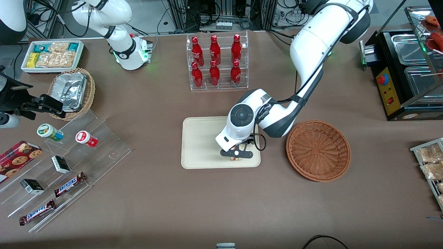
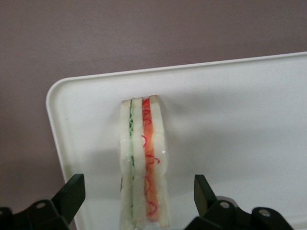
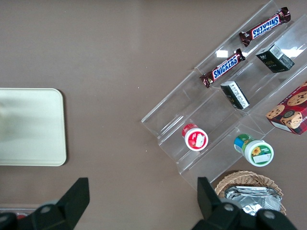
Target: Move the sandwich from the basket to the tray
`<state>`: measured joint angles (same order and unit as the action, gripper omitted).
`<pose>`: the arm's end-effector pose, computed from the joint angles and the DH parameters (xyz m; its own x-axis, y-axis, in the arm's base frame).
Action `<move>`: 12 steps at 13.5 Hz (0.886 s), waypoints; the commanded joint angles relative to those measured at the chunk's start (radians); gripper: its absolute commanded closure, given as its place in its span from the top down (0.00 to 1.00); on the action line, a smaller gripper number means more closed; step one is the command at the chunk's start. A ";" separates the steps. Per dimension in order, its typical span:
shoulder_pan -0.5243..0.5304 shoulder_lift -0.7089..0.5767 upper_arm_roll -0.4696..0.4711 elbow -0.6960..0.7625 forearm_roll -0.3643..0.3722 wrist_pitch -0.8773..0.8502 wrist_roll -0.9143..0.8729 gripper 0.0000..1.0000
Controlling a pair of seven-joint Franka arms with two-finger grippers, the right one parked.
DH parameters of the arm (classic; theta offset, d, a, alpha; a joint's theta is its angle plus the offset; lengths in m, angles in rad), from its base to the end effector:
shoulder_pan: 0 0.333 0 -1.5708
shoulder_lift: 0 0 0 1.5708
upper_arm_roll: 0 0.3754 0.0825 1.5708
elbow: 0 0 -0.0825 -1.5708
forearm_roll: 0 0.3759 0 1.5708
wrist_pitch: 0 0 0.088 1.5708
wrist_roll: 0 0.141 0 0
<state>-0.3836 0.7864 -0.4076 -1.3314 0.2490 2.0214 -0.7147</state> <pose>0.6029 -0.4718 0.2961 0.9940 -0.0863 -0.0672 -0.0846 -0.9960 0.0275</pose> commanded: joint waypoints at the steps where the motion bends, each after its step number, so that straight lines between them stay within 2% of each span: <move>1: 0.020 -0.038 0.001 0.055 0.016 -0.098 -0.008 1.00; 6: 0.066 -0.153 0.003 0.063 0.018 -0.199 -0.009 1.00; 12: 0.202 -0.275 0.001 0.057 0.001 -0.300 -0.023 1.00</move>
<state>-0.2157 0.5629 -0.4029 -1.2506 0.2502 1.7530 -0.7182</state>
